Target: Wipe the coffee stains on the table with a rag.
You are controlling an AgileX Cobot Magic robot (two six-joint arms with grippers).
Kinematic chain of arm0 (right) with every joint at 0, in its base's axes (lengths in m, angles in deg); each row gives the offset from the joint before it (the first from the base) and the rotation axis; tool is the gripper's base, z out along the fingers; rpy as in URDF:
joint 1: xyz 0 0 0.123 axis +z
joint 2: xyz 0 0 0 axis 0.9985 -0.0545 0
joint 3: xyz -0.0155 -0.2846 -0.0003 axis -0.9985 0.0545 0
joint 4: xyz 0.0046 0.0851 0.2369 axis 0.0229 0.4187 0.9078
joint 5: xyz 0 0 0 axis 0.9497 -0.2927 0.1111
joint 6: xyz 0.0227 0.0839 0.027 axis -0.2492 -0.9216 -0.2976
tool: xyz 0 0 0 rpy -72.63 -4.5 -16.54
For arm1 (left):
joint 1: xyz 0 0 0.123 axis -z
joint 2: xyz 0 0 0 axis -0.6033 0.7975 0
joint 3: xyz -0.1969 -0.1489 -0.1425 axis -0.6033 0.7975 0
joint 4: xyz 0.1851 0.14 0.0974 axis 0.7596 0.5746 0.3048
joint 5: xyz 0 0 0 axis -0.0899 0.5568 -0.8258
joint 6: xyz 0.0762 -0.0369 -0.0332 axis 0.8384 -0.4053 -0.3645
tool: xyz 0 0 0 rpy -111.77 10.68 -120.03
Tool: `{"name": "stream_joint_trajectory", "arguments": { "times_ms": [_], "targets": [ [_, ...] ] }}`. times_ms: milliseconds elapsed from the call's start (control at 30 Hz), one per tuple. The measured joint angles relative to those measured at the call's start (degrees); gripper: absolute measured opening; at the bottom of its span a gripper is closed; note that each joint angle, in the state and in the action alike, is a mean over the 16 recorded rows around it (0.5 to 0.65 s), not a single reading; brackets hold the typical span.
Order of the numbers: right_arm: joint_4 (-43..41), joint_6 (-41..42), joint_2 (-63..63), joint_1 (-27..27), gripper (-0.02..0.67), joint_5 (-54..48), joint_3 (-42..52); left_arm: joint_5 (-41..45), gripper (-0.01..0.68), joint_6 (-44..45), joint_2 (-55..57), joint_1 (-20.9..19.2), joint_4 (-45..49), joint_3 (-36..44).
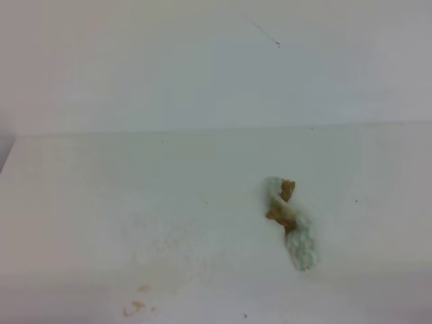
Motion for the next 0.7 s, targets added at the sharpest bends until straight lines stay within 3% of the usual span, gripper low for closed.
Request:
{"name": "stream_joint_trajectory", "arguments": {
  "times_ms": [700],
  "targets": [
    [0.0, 0.0, 0.0, 0.0, 0.011, 0.0, 0.0, 0.0, 0.001, 0.0, 0.0, 0.0, 0.05, 0.0]
  ]
}}
